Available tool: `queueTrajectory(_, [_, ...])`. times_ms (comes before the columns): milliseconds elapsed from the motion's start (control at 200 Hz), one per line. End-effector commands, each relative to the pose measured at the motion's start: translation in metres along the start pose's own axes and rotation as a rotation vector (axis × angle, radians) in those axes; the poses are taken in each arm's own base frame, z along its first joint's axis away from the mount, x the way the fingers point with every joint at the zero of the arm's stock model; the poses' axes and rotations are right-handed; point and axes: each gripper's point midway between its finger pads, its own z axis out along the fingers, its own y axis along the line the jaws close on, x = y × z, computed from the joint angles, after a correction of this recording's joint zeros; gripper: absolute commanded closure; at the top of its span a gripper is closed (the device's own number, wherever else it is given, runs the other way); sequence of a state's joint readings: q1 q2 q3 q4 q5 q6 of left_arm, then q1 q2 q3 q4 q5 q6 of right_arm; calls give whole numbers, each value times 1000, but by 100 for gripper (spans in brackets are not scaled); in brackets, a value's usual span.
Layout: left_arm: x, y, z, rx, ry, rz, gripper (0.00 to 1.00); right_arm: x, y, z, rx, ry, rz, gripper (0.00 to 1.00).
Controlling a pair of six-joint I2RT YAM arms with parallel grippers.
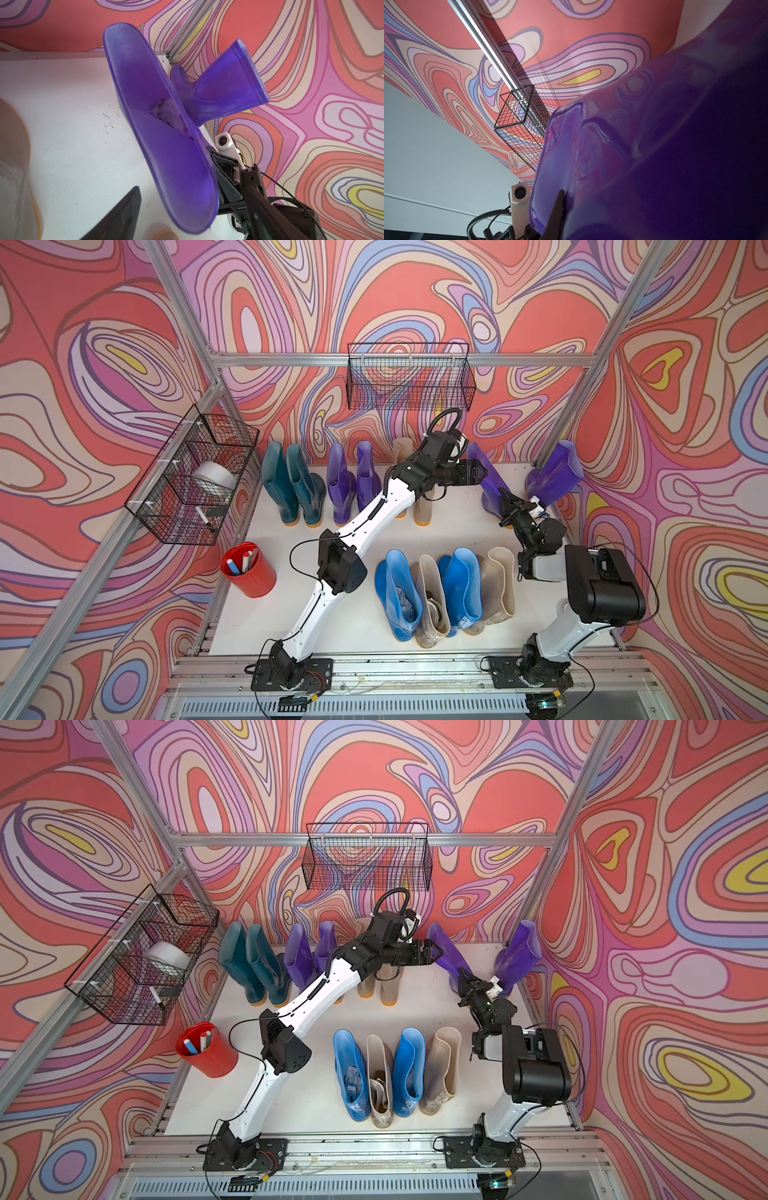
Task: Match and arrange rain boots in pairs
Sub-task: Place the rain boot at the center of the board.
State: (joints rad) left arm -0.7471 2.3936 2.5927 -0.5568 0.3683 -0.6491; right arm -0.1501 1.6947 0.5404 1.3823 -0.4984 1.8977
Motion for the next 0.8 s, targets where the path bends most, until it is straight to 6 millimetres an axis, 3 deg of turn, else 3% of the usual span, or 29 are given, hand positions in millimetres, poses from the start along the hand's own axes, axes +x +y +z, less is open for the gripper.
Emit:
queueTrajectory(0, [-9,-7,4,46,-31,-17,22,21,53,1,-151,77,-122,91])
queueTrajectory(115, [-11,-9,7,64,-40,-24,29,23,49,-2,-138,84,-119,91])
queueTrajectory(280, [-13,-10,13,84,-50,-36,50,28,42,-5,-119,103,-119,91])
queueTrajectory(426, [-12,-9,17,96,-49,-44,77,32,42,-5,-114,129,-130,90])
queueTrajectory(556, [-13,-12,17,106,-54,-29,91,34,36,-5,-97,148,-128,86])
queueTrajectory(686, [-18,-14,15,110,-71,-16,100,37,33,-6,-85,169,-123,74])
queueTrajectory(796, [-24,-19,12,127,-93,-17,100,44,33,-5,-77,211,-117,65])
